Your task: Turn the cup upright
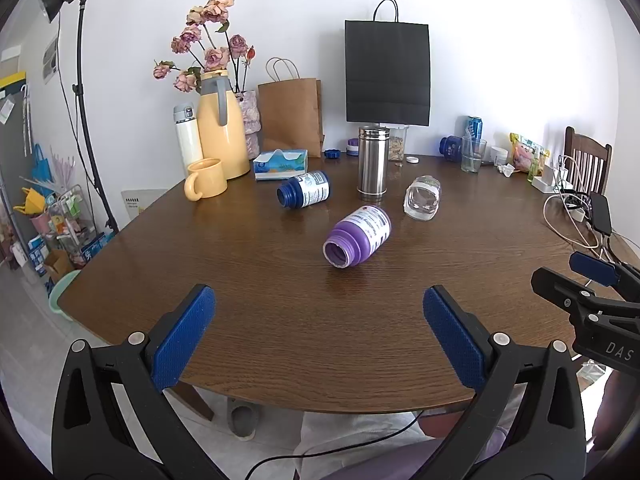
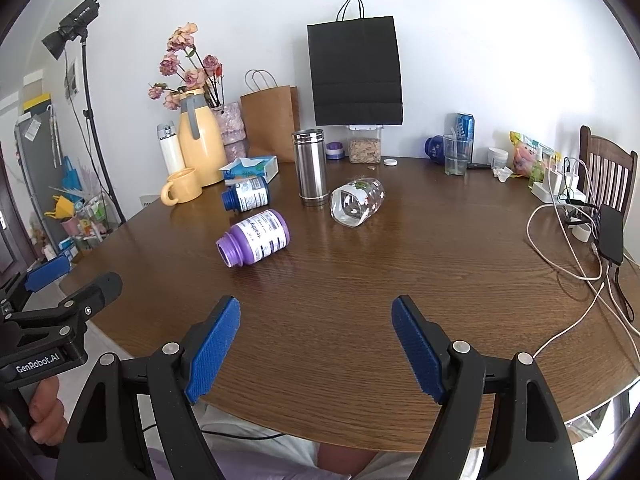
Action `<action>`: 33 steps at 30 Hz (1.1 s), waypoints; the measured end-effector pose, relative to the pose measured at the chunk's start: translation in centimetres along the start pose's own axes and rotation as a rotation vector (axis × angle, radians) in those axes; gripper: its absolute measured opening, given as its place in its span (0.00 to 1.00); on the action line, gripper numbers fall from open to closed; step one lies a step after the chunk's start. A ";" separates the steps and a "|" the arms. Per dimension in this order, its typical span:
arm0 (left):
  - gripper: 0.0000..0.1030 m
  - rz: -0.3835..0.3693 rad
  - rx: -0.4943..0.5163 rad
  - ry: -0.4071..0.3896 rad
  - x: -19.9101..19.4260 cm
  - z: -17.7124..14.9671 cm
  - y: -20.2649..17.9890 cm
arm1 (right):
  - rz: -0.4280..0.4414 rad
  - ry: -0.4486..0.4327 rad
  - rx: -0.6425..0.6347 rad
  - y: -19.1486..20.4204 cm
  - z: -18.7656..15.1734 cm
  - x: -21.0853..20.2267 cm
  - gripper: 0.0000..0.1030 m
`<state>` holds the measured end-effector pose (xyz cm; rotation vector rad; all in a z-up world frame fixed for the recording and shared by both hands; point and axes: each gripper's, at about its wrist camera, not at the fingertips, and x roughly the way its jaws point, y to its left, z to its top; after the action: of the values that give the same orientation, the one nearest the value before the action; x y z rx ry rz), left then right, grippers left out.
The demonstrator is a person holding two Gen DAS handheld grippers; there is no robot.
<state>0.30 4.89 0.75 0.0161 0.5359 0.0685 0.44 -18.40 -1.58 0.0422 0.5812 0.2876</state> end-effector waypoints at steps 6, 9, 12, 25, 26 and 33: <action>1.00 0.005 0.002 0.001 0.1 -0.1 -0.1 | -0.001 0.000 -0.002 0.0 0.0 0.0 0.80; 1.00 0.004 0.001 0.003 0.1 -0.2 -0.1 | -0.001 0.001 -0.002 0.0 0.0 0.0 0.79; 1.00 0.003 0.000 0.007 0.1 -0.3 -0.1 | 0.000 0.001 -0.001 0.0 0.0 0.0 0.80; 1.00 0.002 0.001 0.008 0.1 -0.3 -0.1 | 0.000 0.001 -0.002 0.0 0.0 0.0 0.80; 1.00 0.001 0.000 0.010 0.2 -0.4 -0.1 | 0.000 0.001 -0.002 0.0 0.0 0.0 0.79; 1.00 0.001 -0.001 0.015 0.3 -0.4 0.1 | 0.000 0.003 -0.002 -0.1 -0.1 0.0 0.79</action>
<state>0.38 4.98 0.23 0.0146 0.5506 0.0697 0.39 -18.46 -1.71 0.0402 0.5840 0.2882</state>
